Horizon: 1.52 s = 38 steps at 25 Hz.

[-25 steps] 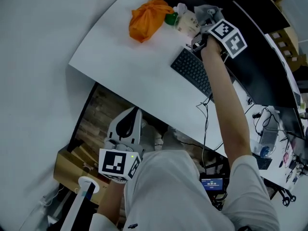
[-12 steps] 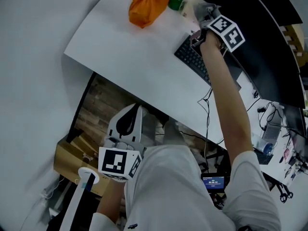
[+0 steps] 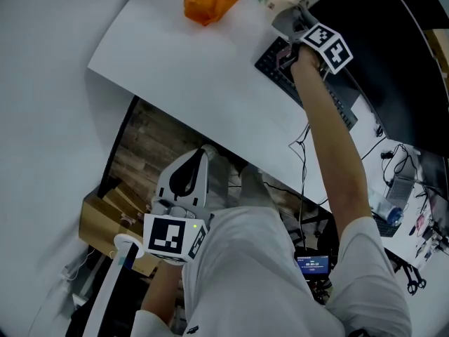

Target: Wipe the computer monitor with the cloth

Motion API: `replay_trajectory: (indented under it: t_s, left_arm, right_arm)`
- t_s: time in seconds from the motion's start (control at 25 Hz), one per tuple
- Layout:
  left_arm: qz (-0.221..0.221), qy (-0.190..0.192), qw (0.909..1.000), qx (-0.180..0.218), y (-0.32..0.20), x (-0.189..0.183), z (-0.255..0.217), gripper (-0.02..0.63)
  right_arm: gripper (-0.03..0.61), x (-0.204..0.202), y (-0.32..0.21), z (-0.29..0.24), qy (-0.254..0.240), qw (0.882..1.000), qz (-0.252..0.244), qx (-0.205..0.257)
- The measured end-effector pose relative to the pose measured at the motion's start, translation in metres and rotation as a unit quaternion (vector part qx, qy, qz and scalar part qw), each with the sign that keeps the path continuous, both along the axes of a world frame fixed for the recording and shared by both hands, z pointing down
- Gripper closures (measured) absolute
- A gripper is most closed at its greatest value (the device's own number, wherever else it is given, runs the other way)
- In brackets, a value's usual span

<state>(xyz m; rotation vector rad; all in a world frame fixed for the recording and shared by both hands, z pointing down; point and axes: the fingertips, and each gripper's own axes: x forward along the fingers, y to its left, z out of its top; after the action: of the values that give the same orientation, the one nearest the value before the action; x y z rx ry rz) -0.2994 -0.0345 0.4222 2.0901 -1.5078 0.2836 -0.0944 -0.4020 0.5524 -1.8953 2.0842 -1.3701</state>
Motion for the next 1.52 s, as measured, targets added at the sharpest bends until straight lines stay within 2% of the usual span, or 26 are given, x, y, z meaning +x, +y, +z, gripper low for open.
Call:
replay_trajectory:
  t_s: [0.2, 0.52, 0.76, 1.04, 1.52]
  left_arm:
    - [0.005, -0.006, 0.9999, -0.008, 0.008, 0.017, 0.004, 0.595]
    - [0.018, -0.019, 0.9994, -0.021, 0.02, 0.051, 0.009, 0.594]
    - [0.03, -0.028, 0.999, -0.021, 0.023, 0.078, 0.008, 0.595]
    - [0.056, -0.032, 0.9978, -0.018, 0.022, 0.115, 0.004, 0.595]
    - [0.108, -0.037, 0.9935, -0.007, 0.021, 0.187, -0.003, 0.594]
  right_arm:
    - [0.56, 0.011, 0.006, 0.019, -0.016, 1.0, -0.001, -0.002]
    - [0.561, 0.047, 0.014, 0.033, -0.033, 0.999, 0.0, 0.027]
    - [0.561, 0.092, 0.03, 0.045, -0.034, 0.998, 0.038, 0.03]
    - [0.561, 0.142, 0.057, 0.044, -0.015, 0.998, 0.05, 0.042]
    - [0.561, 0.223, 0.105, 0.046, -0.016, 0.995, 0.089, 0.043]
